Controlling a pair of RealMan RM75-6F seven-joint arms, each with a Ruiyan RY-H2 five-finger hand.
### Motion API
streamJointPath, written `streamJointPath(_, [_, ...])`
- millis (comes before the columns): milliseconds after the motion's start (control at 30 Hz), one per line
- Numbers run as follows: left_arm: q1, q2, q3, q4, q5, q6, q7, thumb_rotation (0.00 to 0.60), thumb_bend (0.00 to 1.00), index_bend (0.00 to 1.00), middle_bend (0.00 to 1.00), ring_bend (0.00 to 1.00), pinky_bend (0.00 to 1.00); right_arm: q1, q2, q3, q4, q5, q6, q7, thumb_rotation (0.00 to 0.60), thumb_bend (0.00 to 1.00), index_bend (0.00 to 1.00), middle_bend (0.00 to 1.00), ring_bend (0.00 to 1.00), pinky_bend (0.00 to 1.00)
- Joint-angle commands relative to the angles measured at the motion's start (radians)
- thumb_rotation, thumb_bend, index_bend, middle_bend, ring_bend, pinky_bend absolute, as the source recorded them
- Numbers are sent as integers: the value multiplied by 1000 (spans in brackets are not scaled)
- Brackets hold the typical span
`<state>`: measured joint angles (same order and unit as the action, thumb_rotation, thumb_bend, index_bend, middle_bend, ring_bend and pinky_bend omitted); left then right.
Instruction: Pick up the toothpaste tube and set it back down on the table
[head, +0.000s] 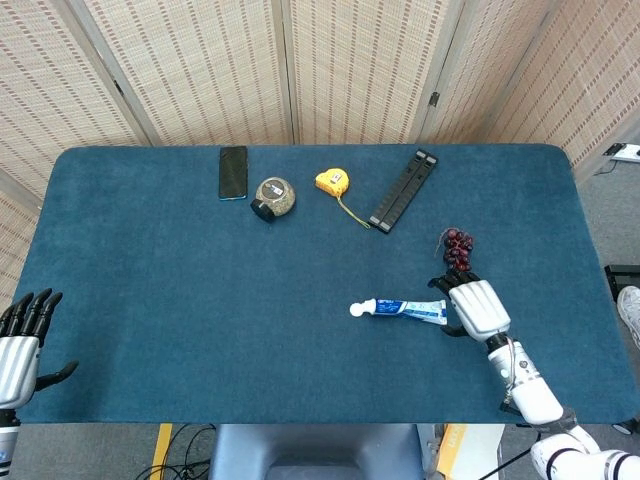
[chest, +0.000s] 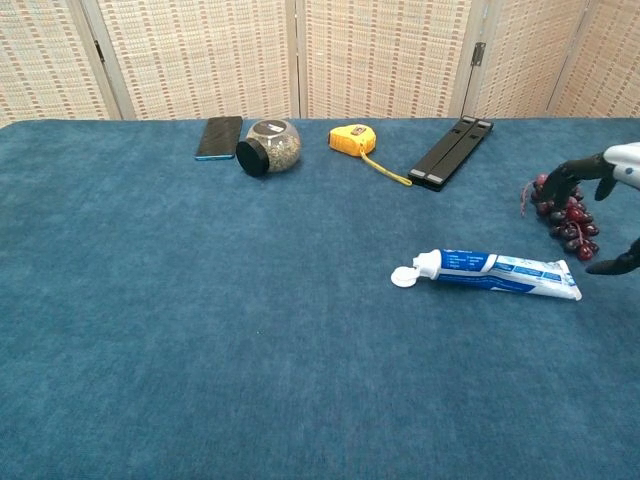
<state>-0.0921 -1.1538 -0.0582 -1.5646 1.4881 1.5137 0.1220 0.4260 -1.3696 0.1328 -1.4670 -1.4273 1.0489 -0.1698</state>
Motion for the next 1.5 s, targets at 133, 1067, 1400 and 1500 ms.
streamJointPath(133, [1,-1,2,9,-3,-4,-11,600,138,91,84,47,137,54,-82,14,54,57,-57,-60,600,61,297,367,205,305])
streamJointPath(1067, [10,-16,7,82,-7,-7,-83,600,139,96,84,48,137,168,-258,28,206,214,-142,-158,600,245,417,457,297,370])
streamJointPath(1400, [-3,-19,1,93,-4,-20,-90,600,139,96,84,47,137,182,-270,16,218,219,-146,-158,600,418,526,542,367,403])
streamJointPath(1500, [-20,-12,-6,94,0,-37,-99,600,139,96,84,48,137,184,-263,12,209,205,-143,-139,600,481,563,569,390,415])
